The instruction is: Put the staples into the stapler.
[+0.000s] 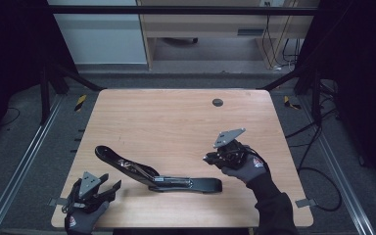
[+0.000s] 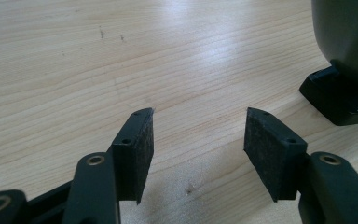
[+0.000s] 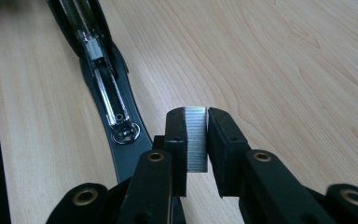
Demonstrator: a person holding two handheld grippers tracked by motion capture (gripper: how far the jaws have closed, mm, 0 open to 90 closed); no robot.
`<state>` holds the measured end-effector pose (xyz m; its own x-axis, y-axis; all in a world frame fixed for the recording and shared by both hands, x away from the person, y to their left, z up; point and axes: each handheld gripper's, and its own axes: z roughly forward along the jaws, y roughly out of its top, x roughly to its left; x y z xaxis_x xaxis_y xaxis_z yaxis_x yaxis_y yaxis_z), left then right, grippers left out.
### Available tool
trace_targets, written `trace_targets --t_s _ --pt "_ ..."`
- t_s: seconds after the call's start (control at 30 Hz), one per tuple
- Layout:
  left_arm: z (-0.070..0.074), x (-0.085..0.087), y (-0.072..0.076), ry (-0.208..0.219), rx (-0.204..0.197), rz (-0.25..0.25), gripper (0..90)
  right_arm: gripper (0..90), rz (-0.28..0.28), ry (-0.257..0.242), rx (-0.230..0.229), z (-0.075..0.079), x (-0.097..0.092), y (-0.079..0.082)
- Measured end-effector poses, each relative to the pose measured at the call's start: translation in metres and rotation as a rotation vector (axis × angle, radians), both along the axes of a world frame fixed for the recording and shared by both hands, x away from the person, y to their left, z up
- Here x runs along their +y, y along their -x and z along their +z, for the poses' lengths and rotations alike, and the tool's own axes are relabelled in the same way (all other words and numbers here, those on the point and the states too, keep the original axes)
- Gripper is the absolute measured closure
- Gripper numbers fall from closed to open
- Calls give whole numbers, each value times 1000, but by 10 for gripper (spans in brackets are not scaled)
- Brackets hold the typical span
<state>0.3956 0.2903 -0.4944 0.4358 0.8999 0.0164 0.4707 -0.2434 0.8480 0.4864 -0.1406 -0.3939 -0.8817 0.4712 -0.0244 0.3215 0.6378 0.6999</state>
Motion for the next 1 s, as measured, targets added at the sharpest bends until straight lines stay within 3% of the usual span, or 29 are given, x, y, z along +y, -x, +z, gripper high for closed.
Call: trace_targets --t_s 0.53,1.0 --pt "0 0 0 5 2 0 422 783 107 5 -7 6 22 -3" --pt "0 0 0 9 3 0 422 783 222 48 27 -1 50 -8"
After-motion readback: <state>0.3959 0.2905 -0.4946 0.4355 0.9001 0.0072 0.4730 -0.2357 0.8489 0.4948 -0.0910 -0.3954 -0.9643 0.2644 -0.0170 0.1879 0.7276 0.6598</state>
